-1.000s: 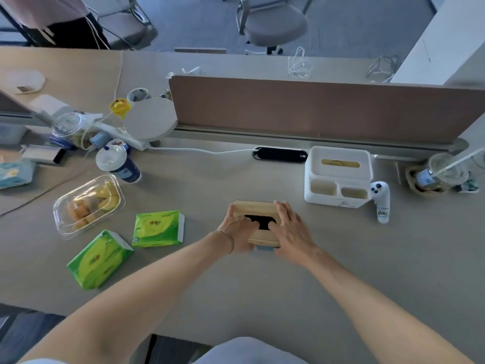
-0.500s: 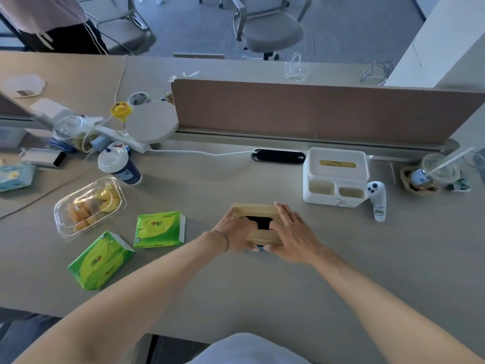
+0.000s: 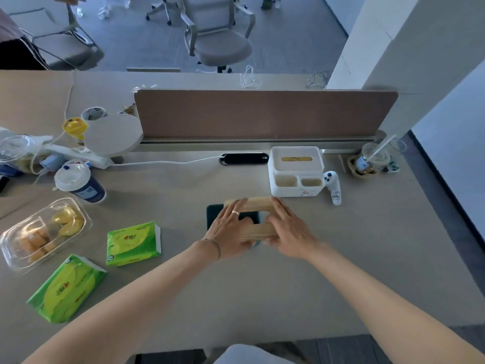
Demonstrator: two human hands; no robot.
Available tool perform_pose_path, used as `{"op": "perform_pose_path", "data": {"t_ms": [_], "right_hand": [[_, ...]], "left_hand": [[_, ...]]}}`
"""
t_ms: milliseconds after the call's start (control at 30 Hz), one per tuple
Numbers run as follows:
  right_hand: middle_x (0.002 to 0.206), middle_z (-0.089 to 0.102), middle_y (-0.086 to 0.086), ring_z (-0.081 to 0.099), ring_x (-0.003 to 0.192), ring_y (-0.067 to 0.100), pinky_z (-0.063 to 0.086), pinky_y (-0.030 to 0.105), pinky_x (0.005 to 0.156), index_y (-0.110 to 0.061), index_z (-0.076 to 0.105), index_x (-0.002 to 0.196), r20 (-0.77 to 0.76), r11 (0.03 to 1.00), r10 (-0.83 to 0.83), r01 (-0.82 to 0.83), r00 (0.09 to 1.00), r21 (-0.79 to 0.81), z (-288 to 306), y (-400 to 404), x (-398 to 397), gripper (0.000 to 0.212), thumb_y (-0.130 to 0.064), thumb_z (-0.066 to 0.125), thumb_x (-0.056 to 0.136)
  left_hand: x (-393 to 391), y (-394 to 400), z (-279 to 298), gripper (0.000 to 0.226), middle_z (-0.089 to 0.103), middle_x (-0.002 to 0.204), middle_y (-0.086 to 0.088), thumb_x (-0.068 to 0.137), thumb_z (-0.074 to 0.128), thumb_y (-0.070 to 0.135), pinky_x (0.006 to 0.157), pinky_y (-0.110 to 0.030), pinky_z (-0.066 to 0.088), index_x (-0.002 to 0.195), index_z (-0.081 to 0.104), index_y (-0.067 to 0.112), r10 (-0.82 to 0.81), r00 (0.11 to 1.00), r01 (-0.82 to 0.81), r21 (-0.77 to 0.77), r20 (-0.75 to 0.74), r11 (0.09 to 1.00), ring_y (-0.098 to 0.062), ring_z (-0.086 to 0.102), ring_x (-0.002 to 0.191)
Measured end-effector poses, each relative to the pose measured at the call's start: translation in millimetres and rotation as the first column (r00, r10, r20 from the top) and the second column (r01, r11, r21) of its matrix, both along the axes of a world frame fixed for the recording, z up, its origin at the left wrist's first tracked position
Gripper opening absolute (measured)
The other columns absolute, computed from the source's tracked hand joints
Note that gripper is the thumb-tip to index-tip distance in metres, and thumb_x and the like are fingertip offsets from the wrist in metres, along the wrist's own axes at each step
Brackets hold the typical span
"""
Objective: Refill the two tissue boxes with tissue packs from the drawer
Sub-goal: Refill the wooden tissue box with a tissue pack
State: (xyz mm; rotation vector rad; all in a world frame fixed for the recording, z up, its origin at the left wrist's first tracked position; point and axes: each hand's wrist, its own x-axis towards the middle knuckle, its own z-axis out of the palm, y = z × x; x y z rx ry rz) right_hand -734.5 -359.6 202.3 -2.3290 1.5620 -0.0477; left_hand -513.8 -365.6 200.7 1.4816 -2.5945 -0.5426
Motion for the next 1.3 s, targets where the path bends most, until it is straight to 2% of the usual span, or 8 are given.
{"op": "perform_pose_path", "data": {"t_ms": [233,367,600,733,900,1067,1167,1300], "right_hand": [[0.166,0.007,0.014,0.001,0.155,0.023,0.043,0.045,0.106,-0.013,0.056,0.117,-0.008,0.993,-0.11,0.11,0.994,0.03,-10.3,23.1,-71.5,0.048,-0.046,0.07,0.084],[0.164,0.016,0.014,0.006,0.154,0.023,0.034,0.039,0.113,-0.016,0.057,0.121,0.011,0.996,-0.066,0.065,0.998,0.053,-34.8,18.9,-107.9,0.051,-0.047,0.071,0.083],[0.163,0.019,0.016,0.01,0.153,0.027,0.024,0.041,0.119,-0.018,0.054,0.125,0.046,0.982,-0.008,-0.001,0.999,0.19,-90.8,1.2,-145.4,0.053,-0.051,0.065,0.085],[0.164,0.019,0.015,0.011,0.153,0.028,0.019,0.04,0.121,-0.018,0.053,0.129,0.06,0.973,-0.006,-0.007,0.998,0.23,-114.6,-13.2,-158.8,0.056,-0.056,0.058,0.089],[0.16,0.028,0.019,0.021,0.15,0.037,0.028,0.051,0.118,-0.014,0.053,0.131,0.051,0.981,0.032,-0.041,0.998,0.189,-131.7,-24.7,-171.2,0.074,-0.067,0.038,0.082],[0.157,0.035,0.019,0.026,0.148,0.038,0.037,0.054,0.112,-0.014,0.041,0.145,0.006,0.99,0.065,-0.065,0.998,0.121,-138.5,-29.8,-177.4,0.064,-0.039,0.061,0.089],[0.156,0.035,0.017,0.025,0.149,0.037,0.033,0.054,0.114,-0.016,0.035,0.146,0.053,0.99,0.022,-0.029,0.998,0.137,-135.4,-28.7,-174.2,0.062,-0.024,0.059,0.09],[0.151,0.043,0.018,0.033,0.145,0.039,0.036,0.051,0.113,-0.015,0.04,0.144,0.124,0.992,-0.051,0.035,0.991,0.125,-122.7,-27.0,-163.4,0.058,-0.024,0.06,0.09]], "left_hand": [[-73.1,9.5,-8.7,0.038,0.027,0.152,-0.004,0.09,0.059,0.042,0.096,-0.035,0.046,0.122,0.056,0.022,-0.005,1.0,0.006,0.11,-0.01,0.994,-0.023,0.035,0.138],[-111.8,12.9,-35.9,0.037,0.022,0.159,-0.01,0.096,0.055,0.035,0.109,-0.039,0.038,0.128,0.052,0.018,0.012,0.999,-0.016,0.137,0.032,0.99,-0.025,0.017,0.15],[-153.3,14.7,-75.2,0.036,0.021,0.16,-0.013,0.1,0.05,0.032,0.115,-0.045,0.033,0.131,0.047,0.014,0.08,0.98,-0.124,0.24,0.184,0.963,-0.031,0.023,0.147],[-169.8,7.5,-86.6,0.041,0.015,0.163,-0.012,0.103,0.045,0.033,0.117,-0.044,0.03,0.138,0.042,0.011,0.123,0.969,-0.176,0.251,0.214,0.952,-0.028,0.011,0.151],[-187.2,-1.7,-90.8,0.048,0.012,0.165,-0.008,0.102,0.048,0.032,0.115,-0.043,0.031,0.144,0.033,0.014,0.175,0.961,-0.228,0.252,0.214,0.941,-0.027,0.009,0.152],[-193.0,-4.1,-102.8,0.068,0.007,0.166,-0.003,0.099,0.054,0.026,0.114,-0.043,0.035,0.155,0.015,0.021,0.218,0.954,-0.274,0.301,0.207,0.914,-0.024,0.006,0.153],[-198.6,-1.8,-99.2,0.067,0.006,0.167,-0.004,0.099,0.052,0.022,0.114,-0.042,0.032,0.156,0.016,0.018,0.253,0.948,-0.303,0.312,0.192,0.9,-0.025,0.006,0.153],[-206.4,-1.8,-85.5,0.061,0.036,0.155,-0.008,0.097,0.052,0.022,0.114,-0.042,0.031,0.152,0.026,0.023,0.417,0.905,-0.422,0.273,0.079,0.864,-0.031,0.034,0.14]]}}
